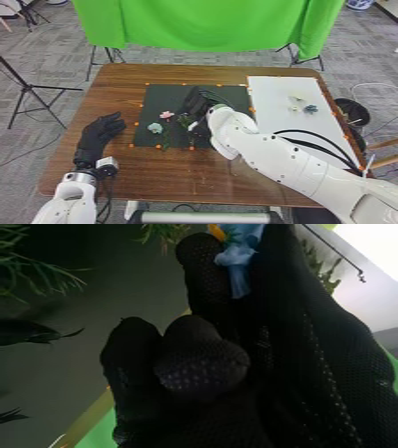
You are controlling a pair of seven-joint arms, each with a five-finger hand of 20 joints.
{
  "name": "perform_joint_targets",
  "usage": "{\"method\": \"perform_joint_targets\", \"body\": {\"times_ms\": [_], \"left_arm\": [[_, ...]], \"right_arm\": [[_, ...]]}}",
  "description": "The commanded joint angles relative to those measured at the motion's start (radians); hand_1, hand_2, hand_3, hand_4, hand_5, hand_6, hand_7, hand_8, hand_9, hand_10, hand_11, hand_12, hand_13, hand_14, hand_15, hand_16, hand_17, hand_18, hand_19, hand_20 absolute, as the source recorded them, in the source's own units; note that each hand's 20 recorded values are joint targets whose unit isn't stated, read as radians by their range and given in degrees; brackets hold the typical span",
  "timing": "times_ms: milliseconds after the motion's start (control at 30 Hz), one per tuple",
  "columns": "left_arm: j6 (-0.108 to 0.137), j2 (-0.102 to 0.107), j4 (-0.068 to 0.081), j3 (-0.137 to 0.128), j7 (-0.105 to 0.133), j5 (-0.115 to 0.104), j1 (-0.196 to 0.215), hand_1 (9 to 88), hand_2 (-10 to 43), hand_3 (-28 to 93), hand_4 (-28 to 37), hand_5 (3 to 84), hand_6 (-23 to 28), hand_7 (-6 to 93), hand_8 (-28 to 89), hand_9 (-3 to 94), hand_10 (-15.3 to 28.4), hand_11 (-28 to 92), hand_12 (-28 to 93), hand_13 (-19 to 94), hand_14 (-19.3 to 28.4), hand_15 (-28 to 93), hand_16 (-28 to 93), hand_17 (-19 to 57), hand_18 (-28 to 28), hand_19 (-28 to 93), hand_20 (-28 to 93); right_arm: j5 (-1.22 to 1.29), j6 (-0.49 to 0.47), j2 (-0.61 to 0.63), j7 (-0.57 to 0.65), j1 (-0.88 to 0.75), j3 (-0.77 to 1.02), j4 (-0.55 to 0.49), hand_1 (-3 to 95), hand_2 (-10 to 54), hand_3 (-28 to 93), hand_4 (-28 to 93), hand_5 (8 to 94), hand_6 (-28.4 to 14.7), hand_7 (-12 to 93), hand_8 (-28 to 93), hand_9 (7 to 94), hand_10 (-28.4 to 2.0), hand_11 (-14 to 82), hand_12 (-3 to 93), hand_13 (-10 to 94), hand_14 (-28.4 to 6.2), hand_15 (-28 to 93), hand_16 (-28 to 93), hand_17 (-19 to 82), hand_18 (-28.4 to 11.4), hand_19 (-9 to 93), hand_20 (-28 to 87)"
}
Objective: Arrange flowers
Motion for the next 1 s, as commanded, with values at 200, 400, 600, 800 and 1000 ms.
{"method": "perform_joint_targets", "body": {"times_ms": [200, 400, 600, 800, 1000], "left_arm": [[-0.014, -0.011, 0.03, 0.024, -0.036, -0.002, 0.024, 19.3, -4.3, 68, -28.3, 50.4, 1.6, 16.6, -6, 48.7, 13.2, 19, 15, 41, 16.5, 21, 1, 10.7, 12.3, 9, 22], [-0.013, -0.01, 0.028, 0.022, -0.035, -0.002, 0.028, 19.3, -4.3, 68, -28.3, 50.4, 1.6, 16.6, -6, 48.7, 13.2, 19, 15, 41, 16.5, 21, 1, 10.7, 12.3, 9, 22], [-0.016, -0.01, 0.03, 0.023, -0.037, -0.002, 0.026, 19.6, -4.4, 68, -28.3, 50.4, 1.5, 16.8, -6, 48.6, 13.2, 19, 15, 41, 16.5, 21, 1, 10.7, 12.4, 9, 22], [-0.016, -0.01, 0.028, 0.022, -0.038, 0.0, 0.028, 19.6, -4.5, 68, -28.3, 50.4, 1.3, 16.9, -6, 48.6, 13.2, 19, 15, 41, 16.5, 21, 1, 10.6, 12.4, 9, 22], [-0.013, -0.011, 0.022, 0.016, -0.041, 0.0, 0.037, 19.9, -4.6, 68, -28.3, 50.4, 1.1, 17.1, -6, 48.6, 13.1, 19, 15, 41, 16.5, 21, 1, 10.6, 12.4, 9, 22]], "right_arm": [[-0.036, -0.048, 0.002, 0.009, 0.016, 0.004, 0.009, 55.0, -9.3, 63, -18, 76.6, 3.4, 23, 3, 75.5, -11.6, 10.8, 25.9, 88, -1.7, 66, 32, 64, -12.8, 93, 57], [-0.039, -0.058, 0.007, 0.026, 0.019, 0.007, 0.004, 52.3, -9.5, 64, -17, 73.1, 4.7, 19, 2, 68.3, -12.9, 14.5, 18.9, 87, -1.8, 66, 32, 63, -12.9, 93, 57], [-0.033, -0.052, 0.018, 0.025, 0.024, 0.009, -0.008, 45.3, -9.5, 69, -17, 66.1, 5.4, 17, -1, 61.6, -14.4, 12.0, 17.2, 86, -1.8, 65, 31, 62, -12.5, 93, 56], [-0.024, -0.089, 0.031, 0.029, 0.027, 0.03, -0.027, 40.2, -9.5, 72, -17, 58.8, 6.2, 17, -11, 56.1, -15.7, 9.6, 16.9, 85, -2.0, 65, 31, 60, -12.9, 93, 54], [-0.025, -0.101, 0.076, 0.016, 0.032, 0.063, -0.082, 38.6, -9.5, 72, -17, 56.4, 6.1, 16, -11, 53.9, -16.8, 7.8, 16.6, 85, -2.5, 65, 30, 60, -12.8, 93, 52]]}}
